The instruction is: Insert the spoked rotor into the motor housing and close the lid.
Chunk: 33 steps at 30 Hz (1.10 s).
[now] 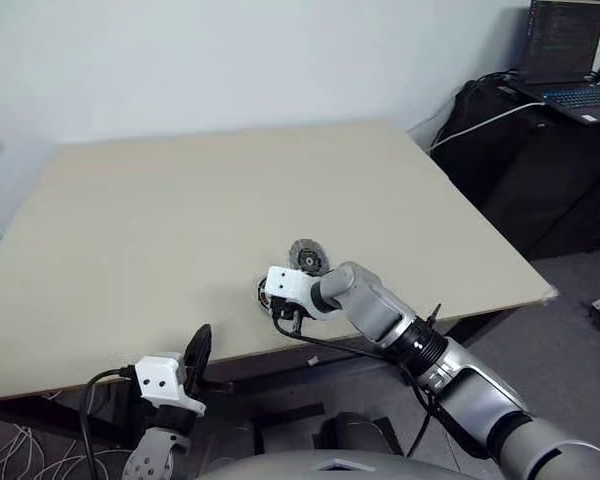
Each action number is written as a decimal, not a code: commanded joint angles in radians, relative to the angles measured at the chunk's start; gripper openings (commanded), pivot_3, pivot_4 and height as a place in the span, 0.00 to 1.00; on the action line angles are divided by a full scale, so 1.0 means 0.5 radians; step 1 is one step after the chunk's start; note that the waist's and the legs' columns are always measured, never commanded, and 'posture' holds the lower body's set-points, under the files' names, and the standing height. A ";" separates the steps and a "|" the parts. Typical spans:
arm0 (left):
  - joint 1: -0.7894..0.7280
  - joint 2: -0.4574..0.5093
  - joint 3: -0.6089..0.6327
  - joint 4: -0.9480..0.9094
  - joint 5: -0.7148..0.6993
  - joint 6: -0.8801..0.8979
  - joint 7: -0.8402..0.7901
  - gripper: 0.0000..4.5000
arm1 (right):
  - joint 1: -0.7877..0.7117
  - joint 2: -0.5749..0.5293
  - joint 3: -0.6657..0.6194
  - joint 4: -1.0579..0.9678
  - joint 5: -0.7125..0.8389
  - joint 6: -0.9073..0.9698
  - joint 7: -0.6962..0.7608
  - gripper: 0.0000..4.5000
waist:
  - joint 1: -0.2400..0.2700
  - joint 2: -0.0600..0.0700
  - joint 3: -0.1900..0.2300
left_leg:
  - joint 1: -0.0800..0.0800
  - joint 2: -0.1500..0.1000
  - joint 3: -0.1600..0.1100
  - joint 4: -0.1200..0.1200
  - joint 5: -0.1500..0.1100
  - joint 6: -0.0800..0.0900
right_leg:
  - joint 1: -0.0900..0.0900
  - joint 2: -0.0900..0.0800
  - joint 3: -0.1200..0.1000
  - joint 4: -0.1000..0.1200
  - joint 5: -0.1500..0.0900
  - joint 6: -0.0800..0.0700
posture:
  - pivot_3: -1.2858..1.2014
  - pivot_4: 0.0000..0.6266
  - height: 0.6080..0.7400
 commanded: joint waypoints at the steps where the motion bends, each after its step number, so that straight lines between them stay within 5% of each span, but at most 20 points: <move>1: -0.021 -0.009 -0.008 -0.032 -0.003 -0.022 -0.017 0.00 | 0.016 0.010 -0.156 -0.208 0.091 0.294 -0.063 0.02 | 0.011 0.000 0.000 | -0.002 0.000 0.000 0.000 0.000 0.001 | 0.000 -0.001 0.000 -0.002 0.000 0.000 | 0.52 0.00 1.00; 14: -0.049 -0.005 0.018 -0.025 -0.016 -0.007 -0.030 0.00 | 0.064 0.209 -0.372 -0.609 0.448 0.968 -0.399 0.02 | -0.003 0.002 0.002 | -0.005 0.001 0.000 -0.001 -0.005 0.004 | -0.001 0.002 -0.001 -0.009 -0.001 -0.001 | 0.52 0.00 1.00; 32: -0.025 -0.021 0.022 -0.029 -0.012 -0.020 -0.018 0.00 | -0.055 0.391 -0.511 0.031 0.610 0.639 -0.751 0.02 | -0.019 0.000 0.000 | 0.000 0.000 0.000 0.000 -0.005 0.004 | 0.004 0.001 0.000 -0.008 0.001 0.002 | 0.52 0.00 1.00; 33: -0.026 -0.021 0.022 -0.028 -0.012 -0.019 -0.019 0.00 | -0.057 0.404 -0.512 0.031 0.619 0.638 -0.756 0.10 | -0.021 0.000 0.000 | 0.001 0.000 0.000 0.000 -0.004 0.004 | 0.004 0.001 0.000 -0.008 0.001 0.002 | 0.52 0.00 1.00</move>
